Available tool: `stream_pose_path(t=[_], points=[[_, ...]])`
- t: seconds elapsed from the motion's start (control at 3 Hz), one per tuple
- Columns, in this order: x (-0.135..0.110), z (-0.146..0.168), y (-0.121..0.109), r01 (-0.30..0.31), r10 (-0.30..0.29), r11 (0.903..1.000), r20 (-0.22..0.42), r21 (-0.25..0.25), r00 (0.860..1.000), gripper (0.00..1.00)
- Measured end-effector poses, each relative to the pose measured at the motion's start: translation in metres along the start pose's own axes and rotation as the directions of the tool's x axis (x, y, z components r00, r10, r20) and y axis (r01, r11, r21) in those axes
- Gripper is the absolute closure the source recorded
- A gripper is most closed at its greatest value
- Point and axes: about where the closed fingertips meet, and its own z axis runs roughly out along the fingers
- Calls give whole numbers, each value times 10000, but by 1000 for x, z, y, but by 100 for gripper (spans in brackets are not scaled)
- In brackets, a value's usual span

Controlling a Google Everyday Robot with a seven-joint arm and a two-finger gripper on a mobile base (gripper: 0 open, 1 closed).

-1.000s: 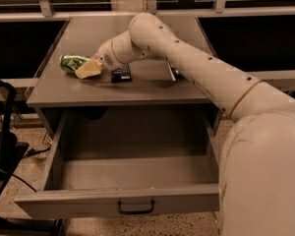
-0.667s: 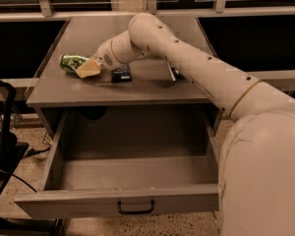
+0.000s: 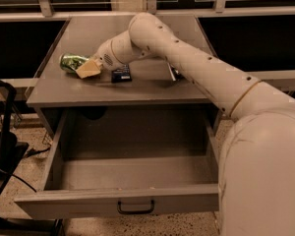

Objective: Place green can into top drawer

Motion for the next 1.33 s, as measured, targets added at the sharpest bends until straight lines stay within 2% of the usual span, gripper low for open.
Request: stream_pose_path(t=[0.67, 1.0, 1.33], points=[[-39, -19, 10, 956, -955, 9954, 74, -107, 9954, 100], [-54, -57, 25, 1486, -1485, 9888, 97, -100, 9889, 100], [-50, -89, 38, 1684, -1684, 9857, 10, -56, 9857, 100]])
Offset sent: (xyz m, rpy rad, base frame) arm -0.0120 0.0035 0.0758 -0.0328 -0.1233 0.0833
